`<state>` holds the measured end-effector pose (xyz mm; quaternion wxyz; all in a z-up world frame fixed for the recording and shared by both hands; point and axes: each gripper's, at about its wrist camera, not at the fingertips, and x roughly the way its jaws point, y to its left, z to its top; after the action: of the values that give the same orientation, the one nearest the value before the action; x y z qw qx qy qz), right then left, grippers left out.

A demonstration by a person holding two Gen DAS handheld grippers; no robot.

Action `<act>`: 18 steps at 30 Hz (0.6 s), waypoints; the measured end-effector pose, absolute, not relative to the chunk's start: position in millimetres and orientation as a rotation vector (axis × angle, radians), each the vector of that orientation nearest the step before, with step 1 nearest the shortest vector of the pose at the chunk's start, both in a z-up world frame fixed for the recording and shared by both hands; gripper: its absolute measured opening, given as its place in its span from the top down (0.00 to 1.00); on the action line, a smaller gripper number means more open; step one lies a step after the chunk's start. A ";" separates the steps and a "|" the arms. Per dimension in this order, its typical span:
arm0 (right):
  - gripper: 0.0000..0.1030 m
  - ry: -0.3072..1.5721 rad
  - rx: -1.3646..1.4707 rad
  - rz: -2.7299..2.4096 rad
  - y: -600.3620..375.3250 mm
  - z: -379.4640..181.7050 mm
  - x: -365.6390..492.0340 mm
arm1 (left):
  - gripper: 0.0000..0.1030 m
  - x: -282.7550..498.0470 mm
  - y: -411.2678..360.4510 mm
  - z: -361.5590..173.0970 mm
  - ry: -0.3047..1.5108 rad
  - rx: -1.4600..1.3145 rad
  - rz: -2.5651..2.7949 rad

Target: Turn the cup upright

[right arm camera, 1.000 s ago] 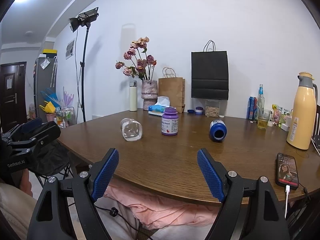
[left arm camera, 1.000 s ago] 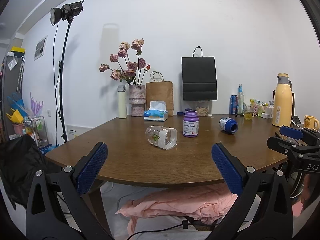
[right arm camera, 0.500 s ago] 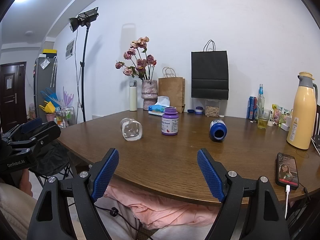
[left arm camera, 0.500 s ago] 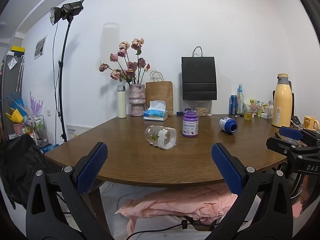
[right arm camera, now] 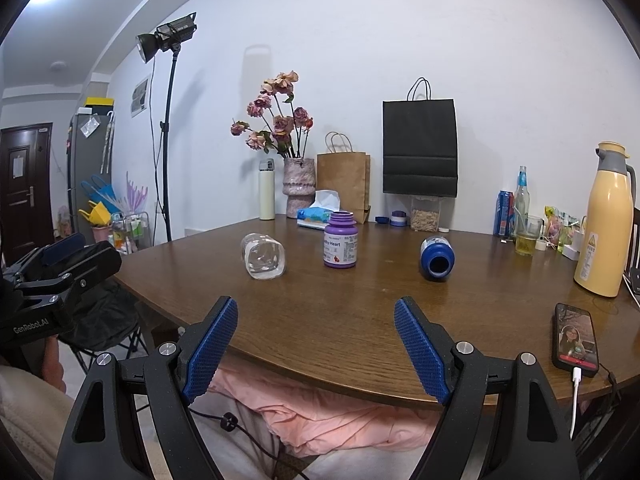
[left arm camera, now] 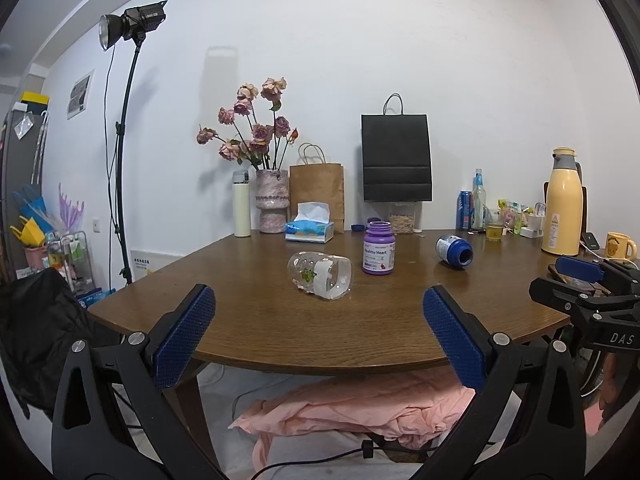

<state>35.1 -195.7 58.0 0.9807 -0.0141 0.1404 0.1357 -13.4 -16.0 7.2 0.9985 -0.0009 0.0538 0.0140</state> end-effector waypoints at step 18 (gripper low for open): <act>0.17 0.285 -0.028 0.274 -195.6 56.6 35.1 | 0.00 -13.5 -18.0 8.6 0.112 -0.004 0.029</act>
<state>35.1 -195.6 56.6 0.9804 -0.0141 0.1418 0.1361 -13.5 -18.0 8.6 0.9983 -0.0018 0.0558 0.0143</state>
